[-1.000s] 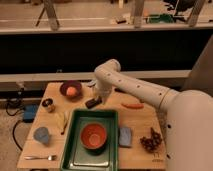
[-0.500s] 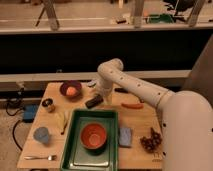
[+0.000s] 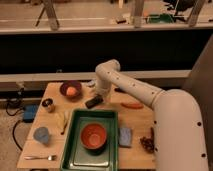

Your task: Place eraser in red bowl

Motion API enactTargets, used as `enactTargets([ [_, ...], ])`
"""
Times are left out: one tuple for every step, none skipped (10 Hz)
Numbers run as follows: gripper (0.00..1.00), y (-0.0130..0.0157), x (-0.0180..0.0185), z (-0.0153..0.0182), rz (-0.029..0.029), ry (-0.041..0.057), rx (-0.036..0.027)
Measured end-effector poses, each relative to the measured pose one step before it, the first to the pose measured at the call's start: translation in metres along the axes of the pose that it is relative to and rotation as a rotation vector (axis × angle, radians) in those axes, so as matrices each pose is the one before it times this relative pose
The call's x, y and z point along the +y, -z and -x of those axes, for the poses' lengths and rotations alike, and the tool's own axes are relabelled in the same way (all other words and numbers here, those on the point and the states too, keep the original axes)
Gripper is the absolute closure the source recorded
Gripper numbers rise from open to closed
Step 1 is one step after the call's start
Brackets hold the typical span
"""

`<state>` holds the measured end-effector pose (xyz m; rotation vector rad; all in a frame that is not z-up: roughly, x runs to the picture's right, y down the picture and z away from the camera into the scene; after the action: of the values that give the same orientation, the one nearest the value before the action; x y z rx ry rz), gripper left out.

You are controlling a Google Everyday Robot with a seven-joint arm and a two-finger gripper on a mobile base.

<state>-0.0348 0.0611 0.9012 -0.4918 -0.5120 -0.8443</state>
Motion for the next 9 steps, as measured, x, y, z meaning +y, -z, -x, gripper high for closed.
enactTargets([
  [0.20, -0.00757, -0.00112, -0.00129, 0.00345, -0.00801, 0.00653],
  [0.20, -0.00377, -0.00063, -0.00071, -0.00243, -0.00356, 0.00306],
  [0.20, -0.00552, -0.00054, -0.00015, -0.00727, -0.00218, 0.00174],
  [0.20, -0.00316, 0.00039, -0.00128, -0.00449, -0.00323, 0.00302],
  [0.20, -0.00448, 0.00239, -0.00216, 0.00375, -0.00457, 0.00397],
  [0.20, -0.00267, 0.00037, -0.00137, 0.00372, -0.00179, 0.00491],
  [0.20, -0.00310, 0.00052, -0.00151, 0.00540, -0.00300, 0.00466],
  [0.20, -0.00325, 0.00115, -0.00223, 0.00787, -0.00459, 0.00085],
  [0.20, -0.00163, 0.00008, -0.00128, 0.00460, -0.00297, 0.00035],
])
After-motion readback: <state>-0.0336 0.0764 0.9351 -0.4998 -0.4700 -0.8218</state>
